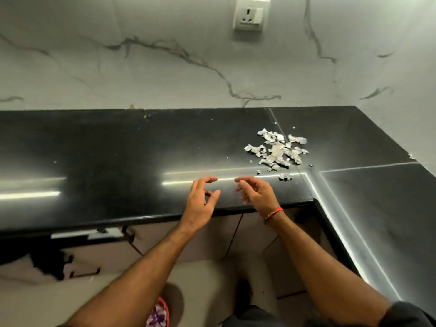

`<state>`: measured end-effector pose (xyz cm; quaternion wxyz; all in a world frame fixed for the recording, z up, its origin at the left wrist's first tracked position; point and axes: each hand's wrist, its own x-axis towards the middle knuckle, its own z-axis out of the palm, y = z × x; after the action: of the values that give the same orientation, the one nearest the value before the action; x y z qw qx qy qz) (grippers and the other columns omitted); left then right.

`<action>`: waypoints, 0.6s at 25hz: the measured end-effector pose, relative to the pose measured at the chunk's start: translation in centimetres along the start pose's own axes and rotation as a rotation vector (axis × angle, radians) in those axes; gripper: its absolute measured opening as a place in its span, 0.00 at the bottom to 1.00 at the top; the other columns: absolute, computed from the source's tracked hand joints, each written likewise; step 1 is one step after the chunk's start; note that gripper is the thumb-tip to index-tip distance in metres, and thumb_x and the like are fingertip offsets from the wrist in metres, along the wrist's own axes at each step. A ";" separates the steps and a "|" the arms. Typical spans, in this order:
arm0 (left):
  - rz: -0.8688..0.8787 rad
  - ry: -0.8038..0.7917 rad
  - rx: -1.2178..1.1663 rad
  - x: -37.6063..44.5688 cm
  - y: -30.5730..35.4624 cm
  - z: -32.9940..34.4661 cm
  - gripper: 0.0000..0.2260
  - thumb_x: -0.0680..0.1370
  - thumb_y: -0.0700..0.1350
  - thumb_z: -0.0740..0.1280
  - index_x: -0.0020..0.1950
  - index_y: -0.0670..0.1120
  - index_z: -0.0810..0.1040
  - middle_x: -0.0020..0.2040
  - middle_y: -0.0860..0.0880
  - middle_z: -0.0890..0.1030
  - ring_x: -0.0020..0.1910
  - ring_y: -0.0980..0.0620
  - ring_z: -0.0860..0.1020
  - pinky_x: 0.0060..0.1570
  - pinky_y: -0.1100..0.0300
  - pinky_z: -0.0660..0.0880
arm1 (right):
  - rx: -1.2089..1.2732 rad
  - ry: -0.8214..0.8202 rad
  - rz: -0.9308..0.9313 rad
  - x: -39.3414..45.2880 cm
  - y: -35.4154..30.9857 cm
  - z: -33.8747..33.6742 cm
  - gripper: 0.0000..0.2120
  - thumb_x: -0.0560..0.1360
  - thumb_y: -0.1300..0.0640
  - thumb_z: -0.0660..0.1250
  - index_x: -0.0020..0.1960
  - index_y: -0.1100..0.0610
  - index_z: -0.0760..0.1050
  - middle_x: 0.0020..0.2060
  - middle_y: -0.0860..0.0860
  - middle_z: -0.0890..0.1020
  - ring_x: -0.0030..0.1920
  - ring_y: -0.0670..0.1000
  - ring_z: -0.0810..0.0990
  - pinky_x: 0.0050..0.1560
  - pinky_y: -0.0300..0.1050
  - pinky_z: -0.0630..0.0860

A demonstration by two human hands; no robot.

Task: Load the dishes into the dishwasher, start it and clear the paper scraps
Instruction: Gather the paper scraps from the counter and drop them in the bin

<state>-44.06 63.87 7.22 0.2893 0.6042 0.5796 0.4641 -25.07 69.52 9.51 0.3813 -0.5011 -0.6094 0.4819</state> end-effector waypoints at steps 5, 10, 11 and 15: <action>0.020 -0.155 0.056 8.2 1.2 5.0 0.18 0.79 0.43 0.70 0.67 0.55 0.71 0.66 0.52 0.69 0.50 0.60 0.78 0.53 0.67 0.76 | -0.038 0.209 -0.017 4.8 1.4 -6.1 0.11 0.77 0.65 0.68 0.55 0.53 0.80 0.41 0.53 0.82 0.34 0.46 0.77 0.35 0.42 0.76; -0.156 -0.292 0.407 14.8 -0.5 12.2 0.18 0.76 0.54 0.71 0.64 0.55 0.72 0.62 0.50 0.71 0.56 0.47 0.78 0.59 0.47 0.77 | -0.526 0.251 0.098 9.3 5.5 -14.2 0.29 0.70 0.57 0.77 0.68 0.52 0.71 0.58 0.54 0.73 0.55 0.50 0.76 0.63 0.44 0.73; -0.182 -0.333 0.471 15.6 -0.7 13.6 0.18 0.76 0.56 0.71 0.63 0.54 0.72 0.61 0.50 0.73 0.58 0.46 0.77 0.59 0.47 0.76 | -0.589 0.206 0.176 10.0 6.4 -15.7 0.32 0.70 0.55 0.78 0.70 0.52 0.68 0.61 0.55 0.71 0.59 0.53 0.75 0.66 0.47 0.72; -0.191 -0.419 0.552 17.1 -0.5 18.1 0.13 0.78 0.53 0.69 0.59 0.53 0.72 0.58 0.51 0.76 0.58 0.49 0.76 0.58 0.50 0.76 | -0.666 0.006 0.325 11.9 8.3 -16.8 0.29 0.71 0.54 0.75 0.68 0.52 0.67 0.60 0.55 0.70 0.58 0.58 0.77 0.63 0.53 0.74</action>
<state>-29.83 83.95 3.32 0.2695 0.6847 0.6651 0.1270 -9.55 84.90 5.33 0.1177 -0.6891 -0.6443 0.3101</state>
